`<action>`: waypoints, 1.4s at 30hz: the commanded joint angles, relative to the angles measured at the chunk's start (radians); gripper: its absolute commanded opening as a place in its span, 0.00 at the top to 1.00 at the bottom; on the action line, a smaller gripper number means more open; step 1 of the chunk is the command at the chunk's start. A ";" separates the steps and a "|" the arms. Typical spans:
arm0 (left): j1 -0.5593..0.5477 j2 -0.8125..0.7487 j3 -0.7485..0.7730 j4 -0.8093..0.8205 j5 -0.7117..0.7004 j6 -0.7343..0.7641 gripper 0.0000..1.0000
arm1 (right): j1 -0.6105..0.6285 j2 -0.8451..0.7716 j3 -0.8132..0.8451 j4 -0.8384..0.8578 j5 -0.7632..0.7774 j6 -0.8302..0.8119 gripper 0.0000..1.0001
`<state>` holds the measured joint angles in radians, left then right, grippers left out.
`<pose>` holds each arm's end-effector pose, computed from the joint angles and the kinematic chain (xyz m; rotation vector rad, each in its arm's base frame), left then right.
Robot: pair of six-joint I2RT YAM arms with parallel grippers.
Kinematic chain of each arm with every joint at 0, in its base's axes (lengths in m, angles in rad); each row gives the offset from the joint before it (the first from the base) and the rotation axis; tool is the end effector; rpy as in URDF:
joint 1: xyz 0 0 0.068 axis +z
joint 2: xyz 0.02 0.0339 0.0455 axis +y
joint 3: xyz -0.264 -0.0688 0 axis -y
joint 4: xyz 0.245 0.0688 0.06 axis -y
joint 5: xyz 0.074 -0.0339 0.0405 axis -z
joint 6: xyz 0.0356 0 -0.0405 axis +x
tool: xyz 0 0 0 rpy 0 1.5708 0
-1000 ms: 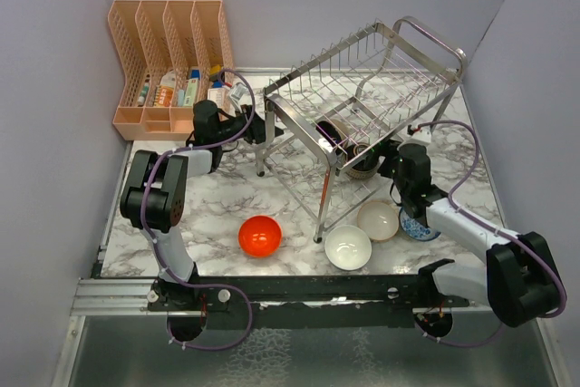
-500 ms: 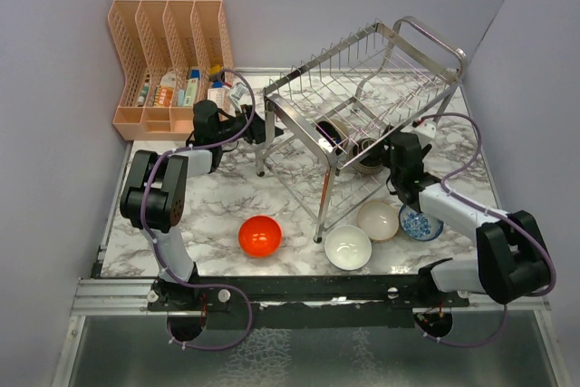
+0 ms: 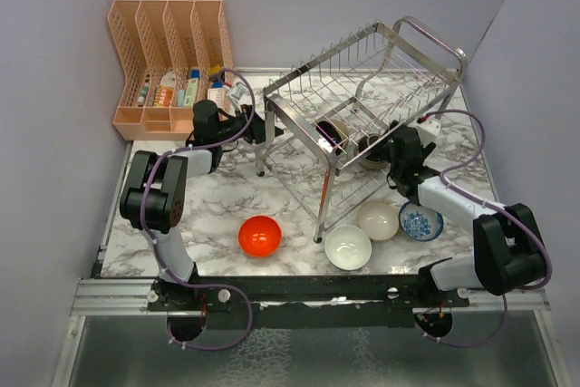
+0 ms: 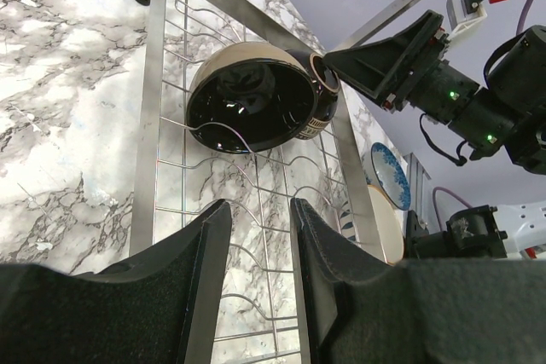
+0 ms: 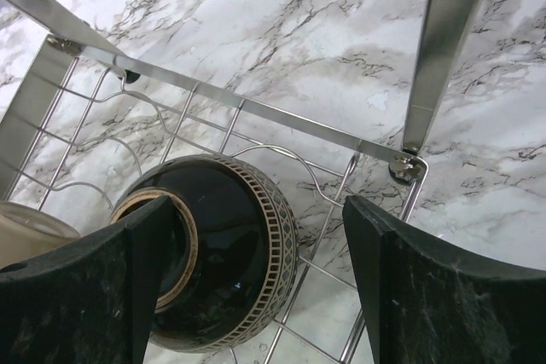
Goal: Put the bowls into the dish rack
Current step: Move the bowl to the dish rack.
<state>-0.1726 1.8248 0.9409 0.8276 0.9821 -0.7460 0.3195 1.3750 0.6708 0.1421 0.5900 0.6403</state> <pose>0.3710 -0.0947 0.2124 0.3289 1.7942 -1.4625 0.2738 0.0697 0.2044 0.6511 1.9224 -0.0294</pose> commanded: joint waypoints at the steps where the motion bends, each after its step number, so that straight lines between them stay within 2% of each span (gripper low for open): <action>1: -0.005 -0.044 0.007 0.000 -0.009 0.020 0.63 | -0.044 0.050 0.006 -0.158 0.007 0.000 0.20; 13: -0.008 -0.044 0.006 -0.008 -0.012 0.027 0.63 | -0.168 0.107 0.038 -0.177 -0.137 0.016 0.20; 24: -0.008 -0.035 0.013 -0.013 -0.014 0.032 0.63 | -0.185 0.099 0.029 -0.168 -0.158 0.011 0.20; 34: -0.009 -0.032 0.009 -0.006 -0.012 0.026 0.63 | -0.185 -0.054 -0.015 -0.107 -0.276 -0.070 0.19; 42: -0.010 -0.032 0.004 0.027 -0.010 0.002 0.63 | -0.184 -0.167 -0.031 -0.172 -0.429 -0.153 0.21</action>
<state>-0.1791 1.8168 0.9409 0.8085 0.9787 -0.7380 0.1417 1.2739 0.6487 0.0334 0.2722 0.5537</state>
